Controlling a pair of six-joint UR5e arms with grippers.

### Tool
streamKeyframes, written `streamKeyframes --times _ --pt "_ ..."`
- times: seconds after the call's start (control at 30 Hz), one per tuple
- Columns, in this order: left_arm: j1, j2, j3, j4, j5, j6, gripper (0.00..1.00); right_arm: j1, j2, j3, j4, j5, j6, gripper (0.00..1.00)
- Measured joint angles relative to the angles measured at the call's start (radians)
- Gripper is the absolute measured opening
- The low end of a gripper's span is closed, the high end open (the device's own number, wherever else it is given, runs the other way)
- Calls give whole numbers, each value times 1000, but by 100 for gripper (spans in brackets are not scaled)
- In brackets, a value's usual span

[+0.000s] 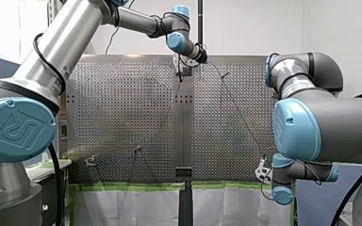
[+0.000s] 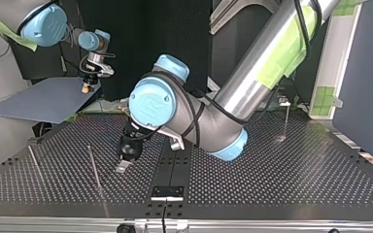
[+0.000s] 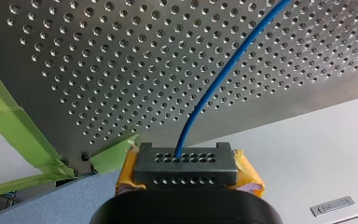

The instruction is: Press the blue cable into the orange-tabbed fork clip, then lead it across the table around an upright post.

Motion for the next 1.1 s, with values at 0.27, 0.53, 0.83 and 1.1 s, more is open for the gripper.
streamKeyframes --times 0.27,0.53,0.83,1.1 --pt "-1 -2 0 -11 13 -15 94 0 0 0 0 0 0 0" --pt "-18 -8 0 -38 34 -14 94 1 0 0 0 -1 0 0" --pt "-30 -8 0 -45 18 -1 94 2 0 0 3 0 0 0" --pt "-28 -7 0 -61 -49 46 94 4 0 0 5 -2 -1 0"
